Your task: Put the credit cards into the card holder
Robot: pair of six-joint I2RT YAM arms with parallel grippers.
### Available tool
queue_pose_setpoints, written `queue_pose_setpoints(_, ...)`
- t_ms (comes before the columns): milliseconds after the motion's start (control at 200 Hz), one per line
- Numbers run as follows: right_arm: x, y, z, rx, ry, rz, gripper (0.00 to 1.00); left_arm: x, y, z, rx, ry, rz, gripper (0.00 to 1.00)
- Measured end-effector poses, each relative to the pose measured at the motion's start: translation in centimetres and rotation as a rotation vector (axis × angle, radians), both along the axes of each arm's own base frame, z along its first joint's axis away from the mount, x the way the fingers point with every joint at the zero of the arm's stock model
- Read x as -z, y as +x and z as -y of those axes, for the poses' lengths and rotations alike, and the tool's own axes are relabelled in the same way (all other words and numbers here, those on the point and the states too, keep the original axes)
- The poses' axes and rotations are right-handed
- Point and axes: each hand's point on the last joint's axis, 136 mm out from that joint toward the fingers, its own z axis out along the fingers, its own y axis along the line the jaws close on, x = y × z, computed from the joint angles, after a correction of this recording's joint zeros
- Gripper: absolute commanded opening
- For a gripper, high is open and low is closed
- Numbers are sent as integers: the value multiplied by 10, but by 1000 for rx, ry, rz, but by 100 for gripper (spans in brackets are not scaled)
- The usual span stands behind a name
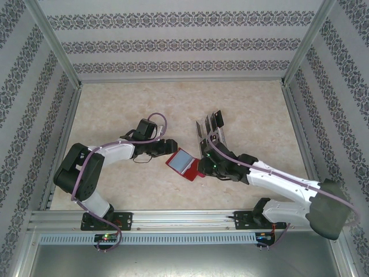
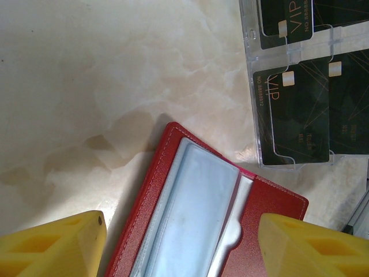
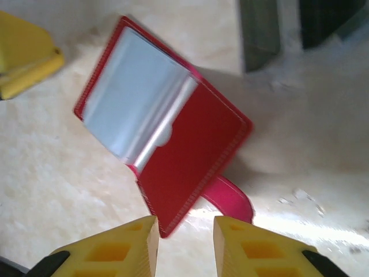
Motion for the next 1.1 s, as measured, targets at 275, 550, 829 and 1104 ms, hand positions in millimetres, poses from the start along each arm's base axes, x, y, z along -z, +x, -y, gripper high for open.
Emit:
queue_pose_setpoints(275,32,21,-31,-41,-66,-44,10,-1,1,0,-3,2,4,71)
queue_pose_setpoints(550,82,14,-24,-33,-122,-106,4,-10,8,2,-2,5,22,72)
queue_pose_setpoints(829,83,20,-32,-8,-49,-71,3,-7,3,-2,24,38,15,73)
queue_pose_setpoints(1104,85,21,-33,4,-23,-59,3,-9,5,5,56,19,7,72)
